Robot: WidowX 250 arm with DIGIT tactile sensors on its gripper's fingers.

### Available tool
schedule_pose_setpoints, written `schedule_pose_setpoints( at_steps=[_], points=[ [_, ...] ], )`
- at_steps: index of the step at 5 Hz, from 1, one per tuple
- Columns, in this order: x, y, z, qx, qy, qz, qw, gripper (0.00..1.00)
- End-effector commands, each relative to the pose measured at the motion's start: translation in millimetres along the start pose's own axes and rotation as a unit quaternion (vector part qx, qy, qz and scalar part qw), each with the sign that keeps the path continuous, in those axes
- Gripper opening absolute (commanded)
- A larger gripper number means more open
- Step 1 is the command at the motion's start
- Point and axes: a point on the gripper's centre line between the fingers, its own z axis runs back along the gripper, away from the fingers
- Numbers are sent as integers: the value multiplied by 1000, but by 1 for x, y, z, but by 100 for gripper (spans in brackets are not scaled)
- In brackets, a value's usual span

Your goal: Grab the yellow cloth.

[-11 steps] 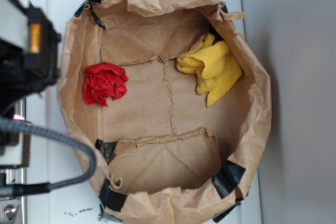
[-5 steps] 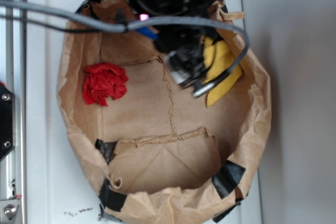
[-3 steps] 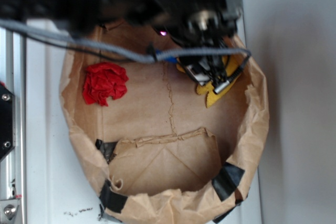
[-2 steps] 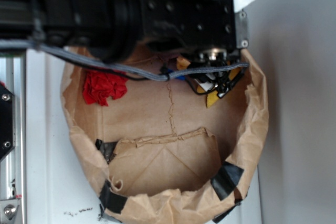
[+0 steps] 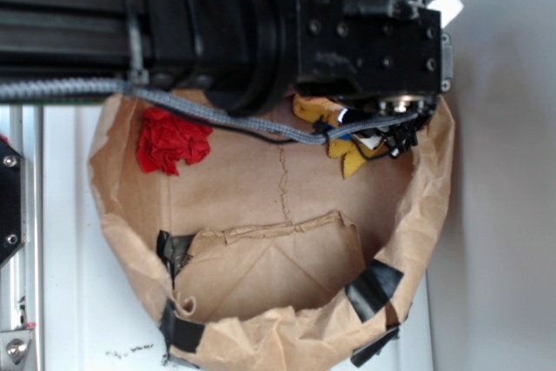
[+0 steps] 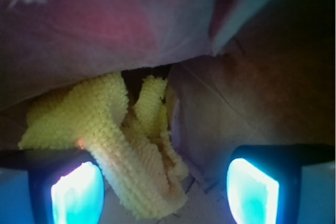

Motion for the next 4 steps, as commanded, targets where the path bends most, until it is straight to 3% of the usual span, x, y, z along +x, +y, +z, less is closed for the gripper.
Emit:
schedule_pose_setpoints(
  at_steps=[1,4],
  points=[
    [-2,1,28,-39,-36,-6,999,100],
    [-46,24,37,-65,-79,-25,994,100]
  ],
)
